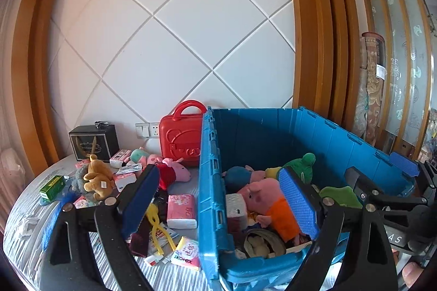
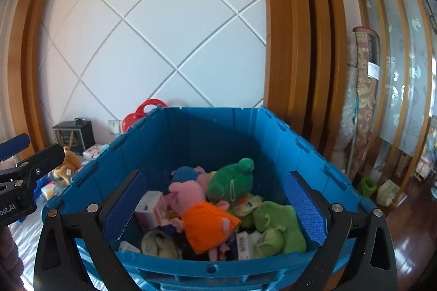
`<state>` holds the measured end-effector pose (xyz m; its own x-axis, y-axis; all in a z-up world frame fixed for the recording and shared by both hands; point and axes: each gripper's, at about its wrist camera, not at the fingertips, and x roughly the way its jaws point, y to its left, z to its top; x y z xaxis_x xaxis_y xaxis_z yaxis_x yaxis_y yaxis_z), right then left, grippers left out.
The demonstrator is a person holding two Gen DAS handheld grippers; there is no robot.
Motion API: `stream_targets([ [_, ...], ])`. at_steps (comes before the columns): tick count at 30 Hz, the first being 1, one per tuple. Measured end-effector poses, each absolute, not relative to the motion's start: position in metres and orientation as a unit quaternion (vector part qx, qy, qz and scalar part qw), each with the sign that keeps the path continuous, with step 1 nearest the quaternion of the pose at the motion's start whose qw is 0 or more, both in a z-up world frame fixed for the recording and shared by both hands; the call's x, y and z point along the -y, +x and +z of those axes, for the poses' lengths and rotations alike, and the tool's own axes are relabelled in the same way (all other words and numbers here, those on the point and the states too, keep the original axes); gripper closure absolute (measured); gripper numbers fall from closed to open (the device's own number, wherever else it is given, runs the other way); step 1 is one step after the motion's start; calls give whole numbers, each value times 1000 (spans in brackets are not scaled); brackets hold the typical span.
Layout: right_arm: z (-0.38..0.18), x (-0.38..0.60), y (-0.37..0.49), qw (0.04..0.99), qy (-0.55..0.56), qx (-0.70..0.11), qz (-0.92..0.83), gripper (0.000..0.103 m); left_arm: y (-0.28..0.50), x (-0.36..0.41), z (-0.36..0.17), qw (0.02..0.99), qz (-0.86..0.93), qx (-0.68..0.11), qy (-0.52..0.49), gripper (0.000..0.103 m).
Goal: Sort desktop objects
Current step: 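Withdraw both tools from the crate back over the bed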
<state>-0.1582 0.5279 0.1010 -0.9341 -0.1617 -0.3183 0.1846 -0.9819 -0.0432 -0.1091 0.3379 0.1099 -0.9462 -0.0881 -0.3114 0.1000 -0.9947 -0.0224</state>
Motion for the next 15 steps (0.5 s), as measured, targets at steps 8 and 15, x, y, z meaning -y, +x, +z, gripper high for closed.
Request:
stream_targets([
  [8,108,-466,-137,118,149,-50,-981,0,-88,-267,102,77,-984,-40,155,13],
  [15,111,-375,-117,147,145,-59,-977,0,-60,-168,85,111,-978,-48,170,13],
])
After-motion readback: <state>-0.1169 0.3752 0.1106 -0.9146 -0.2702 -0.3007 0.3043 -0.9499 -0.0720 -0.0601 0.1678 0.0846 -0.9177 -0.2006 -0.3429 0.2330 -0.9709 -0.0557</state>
